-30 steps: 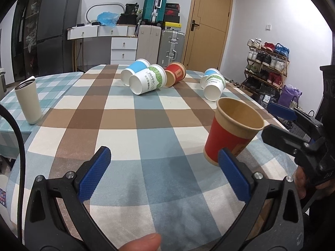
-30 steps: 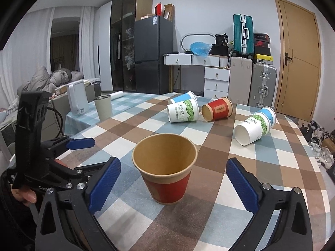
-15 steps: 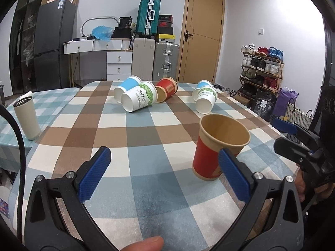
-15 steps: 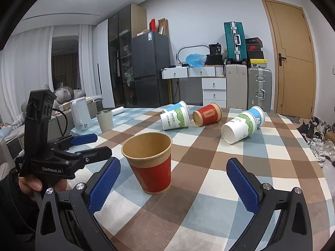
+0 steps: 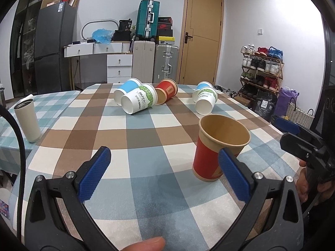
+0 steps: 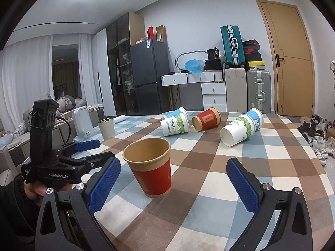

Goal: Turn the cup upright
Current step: 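Open the right tool and withdraw it from the upright red cup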

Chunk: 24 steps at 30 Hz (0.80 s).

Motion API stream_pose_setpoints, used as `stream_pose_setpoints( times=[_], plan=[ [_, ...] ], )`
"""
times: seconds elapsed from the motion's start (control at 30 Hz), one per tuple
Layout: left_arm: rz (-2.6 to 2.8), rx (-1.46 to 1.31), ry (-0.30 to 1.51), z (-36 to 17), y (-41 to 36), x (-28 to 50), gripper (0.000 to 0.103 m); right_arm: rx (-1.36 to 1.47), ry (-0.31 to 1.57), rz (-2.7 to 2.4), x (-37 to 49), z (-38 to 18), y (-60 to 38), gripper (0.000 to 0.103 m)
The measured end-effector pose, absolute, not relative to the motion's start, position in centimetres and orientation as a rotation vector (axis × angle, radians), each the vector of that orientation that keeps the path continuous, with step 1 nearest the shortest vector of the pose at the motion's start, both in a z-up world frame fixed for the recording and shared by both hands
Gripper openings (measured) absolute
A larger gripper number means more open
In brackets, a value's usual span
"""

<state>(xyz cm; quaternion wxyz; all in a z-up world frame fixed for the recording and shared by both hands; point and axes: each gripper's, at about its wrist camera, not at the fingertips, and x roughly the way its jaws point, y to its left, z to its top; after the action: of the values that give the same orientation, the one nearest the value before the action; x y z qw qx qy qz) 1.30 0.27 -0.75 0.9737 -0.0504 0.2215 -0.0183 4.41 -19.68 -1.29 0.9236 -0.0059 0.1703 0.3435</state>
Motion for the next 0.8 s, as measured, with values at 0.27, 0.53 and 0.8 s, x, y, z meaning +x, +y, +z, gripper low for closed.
stream_pose_setpoints(
  times=[0.27, 0.53, 0.8],
  plan=[
    [-0.034, -0.095, 0.443, -0.84, 0.27, 1.23, 0.102, -0.032, 0.353, 0.710, 4.29, -1.46, -19.34, 0.103],
    [-0.036, -0.095, 0.442, -0.87, 0.28, 1.19, 0.102, -0.033, 0.353, 0.712, 4.24, -1.48, -19.27, 0.103],
    [-0.037, -0.096, 0.442, -0.92, 0.30, 1.18, 0.102, -0.035, 0.358, 0.713, 4.32, -1.63, -19.17, 0.103]
  ],
)
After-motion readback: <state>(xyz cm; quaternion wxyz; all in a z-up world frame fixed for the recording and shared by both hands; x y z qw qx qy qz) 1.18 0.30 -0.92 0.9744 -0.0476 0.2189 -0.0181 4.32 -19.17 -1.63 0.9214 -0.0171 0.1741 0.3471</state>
